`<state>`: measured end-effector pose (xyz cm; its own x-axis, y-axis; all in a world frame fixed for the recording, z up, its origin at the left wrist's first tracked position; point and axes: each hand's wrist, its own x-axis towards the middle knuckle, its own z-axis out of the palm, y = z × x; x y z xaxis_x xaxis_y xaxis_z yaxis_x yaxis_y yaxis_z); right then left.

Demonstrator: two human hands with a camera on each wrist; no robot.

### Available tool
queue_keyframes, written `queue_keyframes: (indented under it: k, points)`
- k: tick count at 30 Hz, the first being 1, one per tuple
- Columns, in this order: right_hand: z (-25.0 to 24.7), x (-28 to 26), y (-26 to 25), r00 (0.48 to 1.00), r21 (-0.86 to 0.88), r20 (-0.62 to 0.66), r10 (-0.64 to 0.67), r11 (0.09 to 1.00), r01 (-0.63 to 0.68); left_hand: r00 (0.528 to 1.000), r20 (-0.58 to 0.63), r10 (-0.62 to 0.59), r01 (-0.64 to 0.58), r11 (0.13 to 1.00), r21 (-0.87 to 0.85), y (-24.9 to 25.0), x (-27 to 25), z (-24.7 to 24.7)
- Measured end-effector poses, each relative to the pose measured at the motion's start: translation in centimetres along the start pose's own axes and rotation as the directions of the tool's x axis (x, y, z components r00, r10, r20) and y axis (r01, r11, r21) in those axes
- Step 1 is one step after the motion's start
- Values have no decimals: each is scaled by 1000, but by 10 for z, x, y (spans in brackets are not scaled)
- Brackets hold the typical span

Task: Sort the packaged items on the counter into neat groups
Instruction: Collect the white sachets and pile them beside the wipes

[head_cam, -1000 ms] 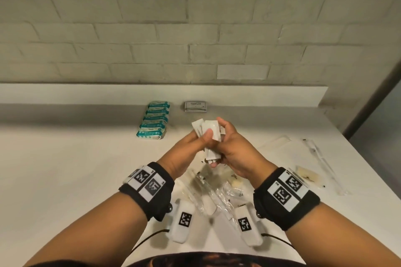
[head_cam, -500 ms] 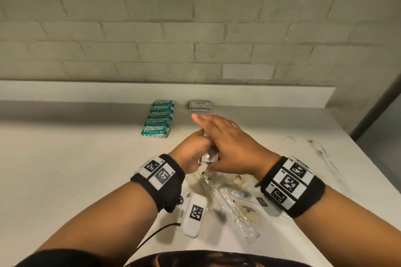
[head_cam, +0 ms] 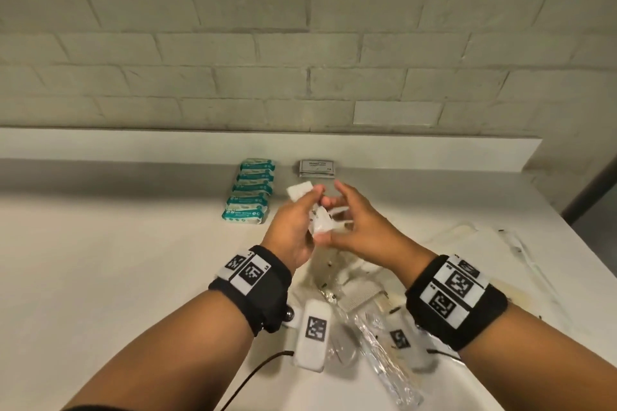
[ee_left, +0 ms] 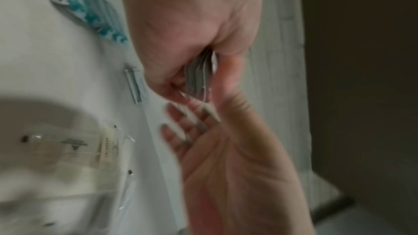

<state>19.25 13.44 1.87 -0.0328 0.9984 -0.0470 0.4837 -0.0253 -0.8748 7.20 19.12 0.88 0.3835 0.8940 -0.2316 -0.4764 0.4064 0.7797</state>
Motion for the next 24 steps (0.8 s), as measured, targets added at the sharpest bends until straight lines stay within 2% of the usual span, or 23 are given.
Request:
queue_keyframes:
  k: [1,3,5,7,11,14,16,17,18,19,20,21,22,23,24]
  points:
    - [3,9,2,997,121,-1,83,989,-83,999,-15,29,-30,998,-47,3,8,-1]
    - [10,24,3,979,378,56,196,904,-202,998,-39,51,-52,997,-48,4,21,-1]
    - [13,41,7,968,566,68,242,789,-237,998,-41,45,-46,999,-20,3,36,-3]
    - [9,58,12,957,650,68,282,715,-257,999,-38,38,-39,999,-20,4,52,-6]
    - [-2,93,23,945,639,119,305,705,-308,999,-22,40,-38,996,84,6,88,-20]
    - [-11,120,28,936,586,137,326,735,-342,1000,-2,-11,11,972,236,9,114,-31]
    - [-23,139,32,924,515,123,362,772,-371,999,-38,-26,38,932,361,16,131,-33]
    - [-30,148,35,913,459,123,389,794,-399,998,-66,8,23,888,460,22,138,-33]
    - [-36,157,40,900,378,121,419,819,-432,994,-84,68,-6,809,588,30,145,-32]
    - [-42,168,46,884,272,116,452,842,-466,989,-80,124,-25,677,736,37,152,-30]
    - [-45,177,53,869,153,109,483,856,-494,988,-28,152,-49,479,876,43,160,-31]
    - [-47,185,58,857,39,109,504,859,-510,993,60,100,-82,229,970,48,168,-31]
    - [-46,193,62,851,-58,121,511,859,-508,992,127,-17,-128,-21,992,52,170,-28]
    - [-43,199,64,849,-141,137,511,858,-494,978,155,-137,-183,-221,958,52,172,-25]
    - [-41,206,67,851,-215,145,505,855,-471,961,164,-223,-237,-362,901,47,178,-24]
